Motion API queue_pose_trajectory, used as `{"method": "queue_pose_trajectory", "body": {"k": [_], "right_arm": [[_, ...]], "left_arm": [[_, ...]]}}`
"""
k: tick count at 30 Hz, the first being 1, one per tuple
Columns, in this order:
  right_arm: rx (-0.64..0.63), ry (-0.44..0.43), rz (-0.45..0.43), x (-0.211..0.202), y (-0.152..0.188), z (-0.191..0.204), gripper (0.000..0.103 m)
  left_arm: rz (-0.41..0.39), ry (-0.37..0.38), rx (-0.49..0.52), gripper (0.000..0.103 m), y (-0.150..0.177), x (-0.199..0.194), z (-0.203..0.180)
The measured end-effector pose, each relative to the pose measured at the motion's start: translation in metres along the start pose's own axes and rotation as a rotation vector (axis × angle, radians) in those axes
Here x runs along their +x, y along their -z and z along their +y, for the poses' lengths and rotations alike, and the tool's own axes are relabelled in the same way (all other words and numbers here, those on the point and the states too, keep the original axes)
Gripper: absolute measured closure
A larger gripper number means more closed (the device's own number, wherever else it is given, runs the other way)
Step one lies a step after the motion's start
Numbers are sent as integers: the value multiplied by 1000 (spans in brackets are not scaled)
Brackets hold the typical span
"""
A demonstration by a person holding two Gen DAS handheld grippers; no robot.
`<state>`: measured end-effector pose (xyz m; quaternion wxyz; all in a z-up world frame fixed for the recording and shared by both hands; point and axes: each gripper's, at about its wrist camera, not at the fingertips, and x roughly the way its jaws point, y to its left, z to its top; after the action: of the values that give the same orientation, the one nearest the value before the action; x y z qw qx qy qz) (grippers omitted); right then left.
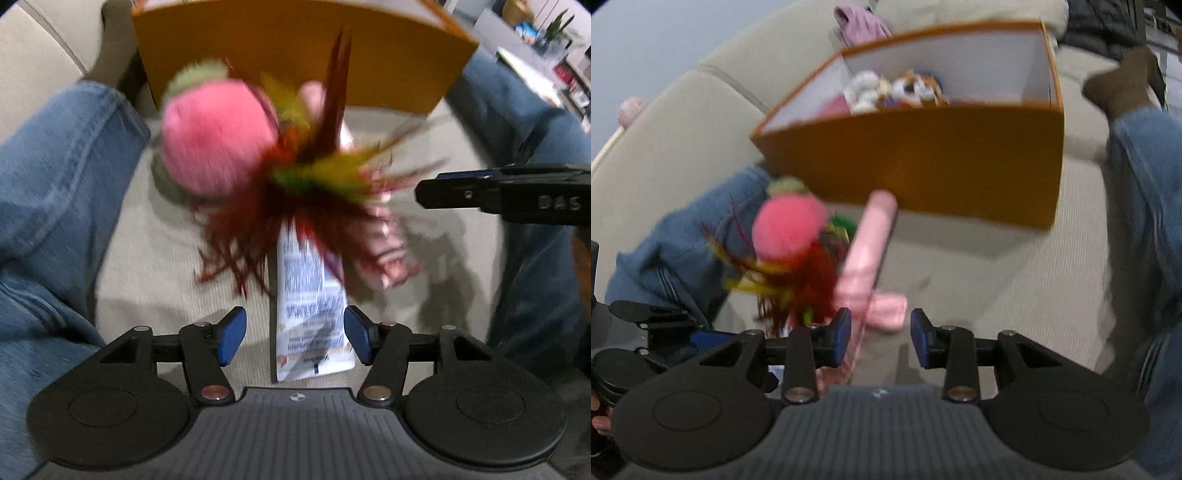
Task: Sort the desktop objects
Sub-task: 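Withdraw both grippers from the orange box toward the remaining items, then grasp the white lotion tube with the left gripper while the right gripper grasps the pink roller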
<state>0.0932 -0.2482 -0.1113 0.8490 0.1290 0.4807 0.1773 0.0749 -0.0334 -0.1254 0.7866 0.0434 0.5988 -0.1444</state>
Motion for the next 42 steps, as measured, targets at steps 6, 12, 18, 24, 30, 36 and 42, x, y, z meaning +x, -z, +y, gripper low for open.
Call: {"method": "queue_pose_trajectory", "body": {"k": [6,12,18,24,30,36,42], "right_arm": [[2,-10,26,4,12,0,65],[10,-19,54,13,17,1,65],[26,-5,49,12,19,-3,65],[23,-17,39,13,19,0,65],[2,-33,21,9,17,7,65],[1,-31,19,7,17,6,65],[-64,-48,24,11,15,18,65]], "left_arm": [[40,14,-65,27,6,19,5],[12,30,-67,48,12,18,2],[-58,112,-144,88,23,-9,18],[-230,133,-175,92,21,-58,28],[-351,61,-149,93,-4,-84,13],[-301,19,-89,91,6,-55,0],[-284,15,-99,88,11,-47,0]]}}
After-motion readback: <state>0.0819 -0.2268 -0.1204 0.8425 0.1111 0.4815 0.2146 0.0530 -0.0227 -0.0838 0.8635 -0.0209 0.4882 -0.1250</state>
